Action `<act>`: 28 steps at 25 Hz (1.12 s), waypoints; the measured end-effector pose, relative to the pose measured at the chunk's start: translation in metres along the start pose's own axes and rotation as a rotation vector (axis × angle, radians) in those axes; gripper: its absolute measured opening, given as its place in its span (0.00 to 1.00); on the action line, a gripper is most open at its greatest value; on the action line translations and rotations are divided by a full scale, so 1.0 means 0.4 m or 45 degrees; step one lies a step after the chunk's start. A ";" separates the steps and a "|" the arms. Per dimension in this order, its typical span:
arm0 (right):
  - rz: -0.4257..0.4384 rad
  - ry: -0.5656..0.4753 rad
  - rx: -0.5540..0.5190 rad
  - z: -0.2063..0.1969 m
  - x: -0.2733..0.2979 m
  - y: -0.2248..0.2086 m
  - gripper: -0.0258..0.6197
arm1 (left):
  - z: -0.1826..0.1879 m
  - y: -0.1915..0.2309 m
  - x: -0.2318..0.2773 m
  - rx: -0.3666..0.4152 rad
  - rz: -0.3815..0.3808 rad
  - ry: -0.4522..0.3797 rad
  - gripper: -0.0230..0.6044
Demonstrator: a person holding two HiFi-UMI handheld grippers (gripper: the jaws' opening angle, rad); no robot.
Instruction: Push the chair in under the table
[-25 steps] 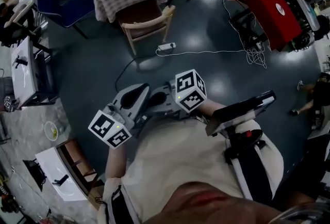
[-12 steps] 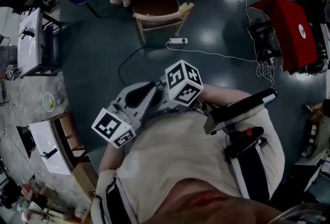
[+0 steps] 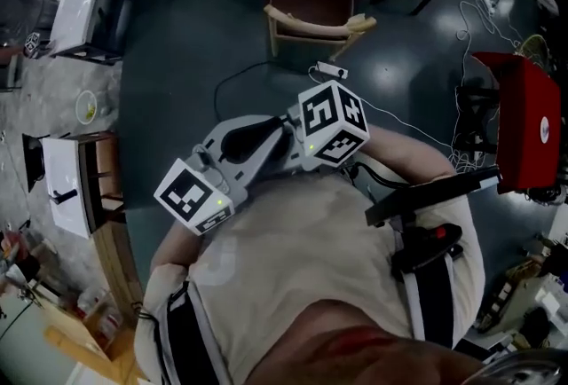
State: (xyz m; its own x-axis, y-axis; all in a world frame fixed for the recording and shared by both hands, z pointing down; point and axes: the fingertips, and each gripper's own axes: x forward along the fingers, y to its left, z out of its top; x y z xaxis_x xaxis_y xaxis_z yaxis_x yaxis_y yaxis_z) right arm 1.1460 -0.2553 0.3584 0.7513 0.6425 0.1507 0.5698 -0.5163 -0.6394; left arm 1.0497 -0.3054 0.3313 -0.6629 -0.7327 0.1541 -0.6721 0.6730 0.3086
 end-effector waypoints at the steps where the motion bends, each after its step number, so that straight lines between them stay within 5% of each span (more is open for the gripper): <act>1: 0.014 0.009 -0.026 0.001 -0.014 0.003 0.06 | 0.007 0.000 0.012 0.023 0.018 0.001 0.05; 8: 0.083 -0.048 -0.128 0.000 -0.070 0.009 0.06 | 0.016 -0.006 0.066 0.045 0.097 0.076 0.05; 17: 0.199 0.002 0.018 0.022 -0.065 -0.036 0.06 | 0.011 0.081 0.051 -0.069 0.178 0.042 0.05; 22: 0.033 -0.170 0.001 0.106 -0.074 -0.128 0.06 | 0.062 0.191 0.021 -0.055 0.209 -0.050 0.05; 28: -0.358 -0.616 0.194 0.225 -0.159 -0.319 0.06 | 0.115 0.356 -0.061 -0.004 0.274 -0.112 0.05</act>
State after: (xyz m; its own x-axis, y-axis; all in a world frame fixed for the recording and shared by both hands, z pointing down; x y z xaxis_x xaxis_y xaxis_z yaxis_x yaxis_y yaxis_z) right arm 0.9955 -0.1794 0.3624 0.3197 0.9475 -0.0085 0.6440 -0.2238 -0.7315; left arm 0.9549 -0.1871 0.3284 -0.8172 -0.5604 0.1344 -0.5111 0.8125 0.2804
